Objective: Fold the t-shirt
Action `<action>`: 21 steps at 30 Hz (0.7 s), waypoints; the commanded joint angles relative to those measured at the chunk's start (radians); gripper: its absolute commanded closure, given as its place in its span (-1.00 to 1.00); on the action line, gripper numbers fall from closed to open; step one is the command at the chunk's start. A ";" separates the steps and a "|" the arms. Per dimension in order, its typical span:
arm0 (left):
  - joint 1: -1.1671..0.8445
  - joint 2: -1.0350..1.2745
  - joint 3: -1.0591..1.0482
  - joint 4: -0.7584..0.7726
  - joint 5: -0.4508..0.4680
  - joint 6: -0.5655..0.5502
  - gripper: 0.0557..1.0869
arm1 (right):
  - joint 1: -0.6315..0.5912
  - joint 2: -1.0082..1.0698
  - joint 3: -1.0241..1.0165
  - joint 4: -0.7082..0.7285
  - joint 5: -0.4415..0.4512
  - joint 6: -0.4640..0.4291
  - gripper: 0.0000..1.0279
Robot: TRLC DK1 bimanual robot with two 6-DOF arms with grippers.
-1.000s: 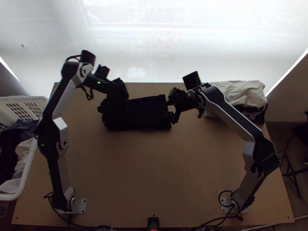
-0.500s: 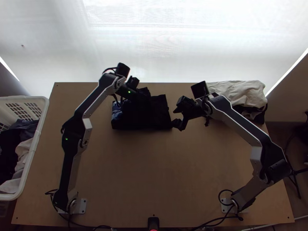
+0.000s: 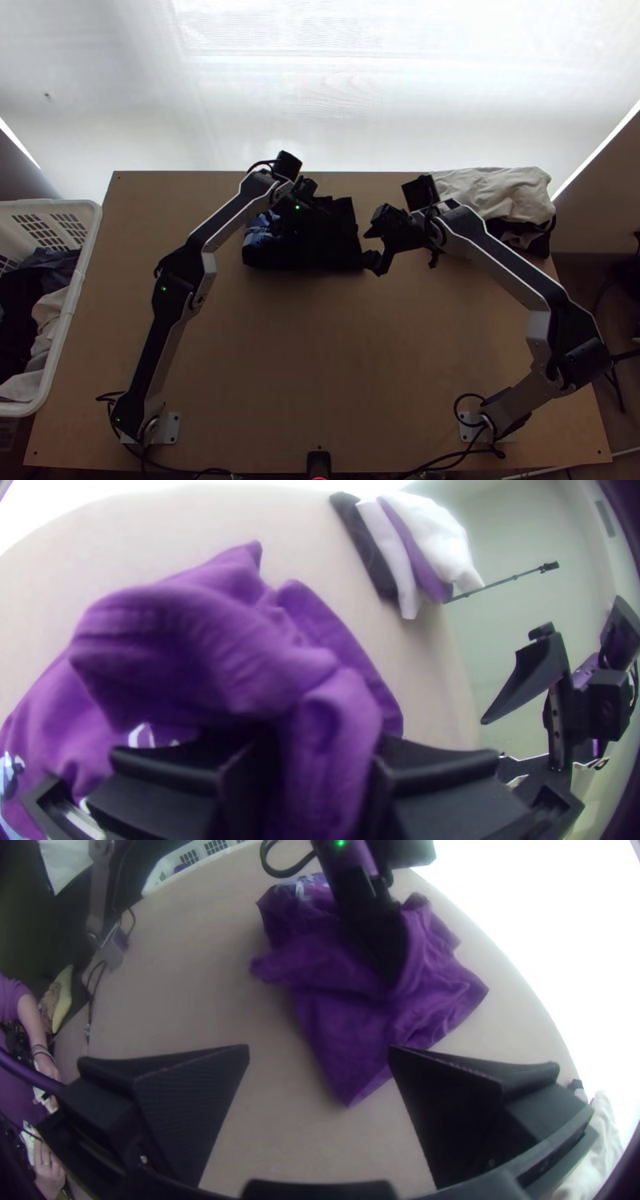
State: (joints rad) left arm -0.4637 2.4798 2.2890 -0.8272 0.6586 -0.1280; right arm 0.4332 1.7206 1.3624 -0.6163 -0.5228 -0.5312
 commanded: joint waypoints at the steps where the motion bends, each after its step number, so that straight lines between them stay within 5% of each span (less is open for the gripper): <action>1: -0.026 -0.013 0.000 0.017 -0.001 -0.015 -0.46 | 0.001 -0.003 -0.011 0.004 0.001 0.002 -0.88; 21: 0.132 -0.305 -0.046 -0.006 0.007 -0.009 -0.56 | 0.078 0.062 0.076 0.156 0.079 0.025 -0.88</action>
State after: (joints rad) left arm -0.4046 2.2459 2.2765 -0.8234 0.6659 -0.1429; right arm 0.4610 1.7264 1.3830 -0.5327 -0.4595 -0.5083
